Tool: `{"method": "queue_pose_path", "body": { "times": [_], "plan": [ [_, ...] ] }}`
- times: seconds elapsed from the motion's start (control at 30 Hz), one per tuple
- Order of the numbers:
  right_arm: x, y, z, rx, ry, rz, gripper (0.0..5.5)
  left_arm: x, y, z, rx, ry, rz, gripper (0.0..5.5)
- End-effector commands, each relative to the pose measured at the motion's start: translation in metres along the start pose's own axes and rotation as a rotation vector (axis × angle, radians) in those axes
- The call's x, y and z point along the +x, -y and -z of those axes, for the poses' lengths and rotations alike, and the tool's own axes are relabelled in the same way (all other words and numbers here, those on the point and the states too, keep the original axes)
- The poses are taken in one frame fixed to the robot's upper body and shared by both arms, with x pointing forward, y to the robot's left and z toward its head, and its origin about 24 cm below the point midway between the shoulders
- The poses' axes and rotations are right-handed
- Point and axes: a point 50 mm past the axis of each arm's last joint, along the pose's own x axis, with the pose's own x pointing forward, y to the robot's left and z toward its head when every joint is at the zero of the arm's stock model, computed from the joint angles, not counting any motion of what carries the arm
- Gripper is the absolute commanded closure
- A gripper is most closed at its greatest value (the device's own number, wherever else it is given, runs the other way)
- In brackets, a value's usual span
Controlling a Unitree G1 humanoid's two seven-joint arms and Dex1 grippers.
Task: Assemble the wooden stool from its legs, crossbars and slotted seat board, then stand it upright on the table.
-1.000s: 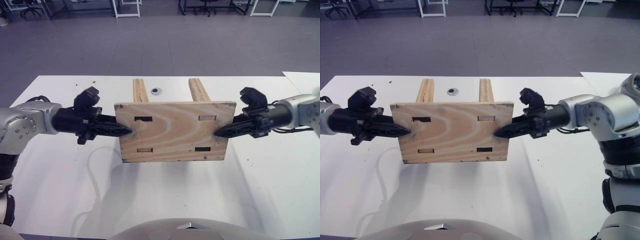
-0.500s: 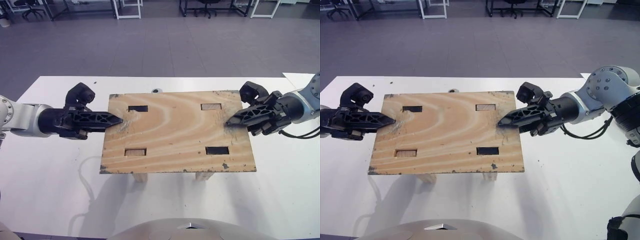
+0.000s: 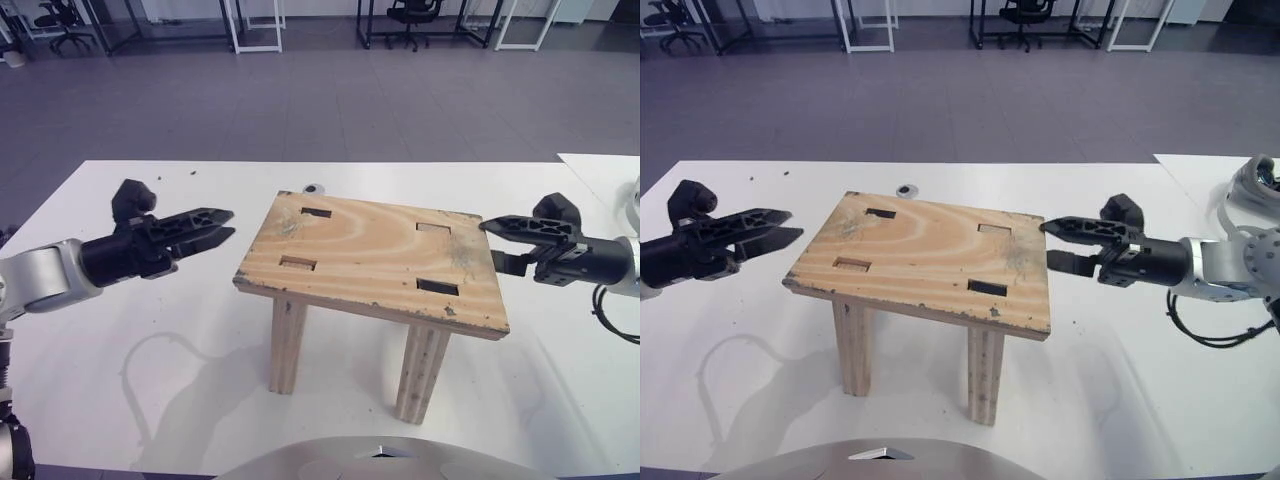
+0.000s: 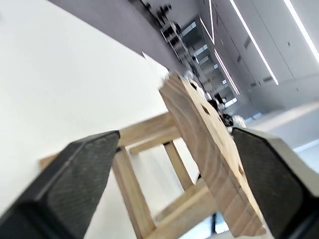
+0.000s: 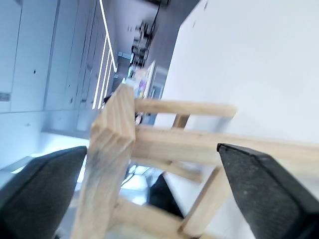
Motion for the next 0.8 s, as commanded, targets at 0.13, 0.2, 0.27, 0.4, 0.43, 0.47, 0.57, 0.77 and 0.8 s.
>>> {"method": "queue_pose_path", "body": {
  "times": [0.13,0.2,0.27,0.4,0.43,0.47,0.57,0.77,0.8],
  "plan": [
    [0.006,0.094,0.008,-0.524,0.625,0.751,0.1,-0.02,-0.075,-0.009,0.566,0.338,-0.66,0.49],
    [0.021,0.118,0.017,-0.68,0.608,0.94,0.1,-0.016,-0.098,0.008,0.683,0.296,-0.761,0.49],
    [0.042,0.126,0.017,-0.858,0.557,1.015,0.1,-0.023,-0.114,0.015,0.714,0.349,-0.865,0.49],
    [0.08,0.125,0.005,-0.973,0.65,1.025,0.1,-0.04,-0.127,0.011,0.786,0.438,-1.029,0.49],
    [0.087,0.127,0.003,-1.002,0.658,1.032,0.1,-0.046,-0.13,0.013,0.784,0.459,-1.058,0.49],
    [0.093,0.127,0.003,-1.032,0.663,1.038,0.1,-0.051,-0.133,0.015,0.795,0.464,-1.083,0.49],
    [0.099,0.13,0.003,-1.172,0.625,1.06,0.1,-0.063,-0.136,0.027,0.802,0.473,-1.126,0.49],
    [0.087,0.137,0.002,-1.179,0.64,1.095,0.1,-0.059,-0.132,0.029,0.844,0.48,-1.121,0.49],
    [0.087,0.137,0.001,-1.179,0.643,1.097,0.1,-0.058,-0.132,0.028,0.847,0.483,-1.121,0.49]
  ]
}}
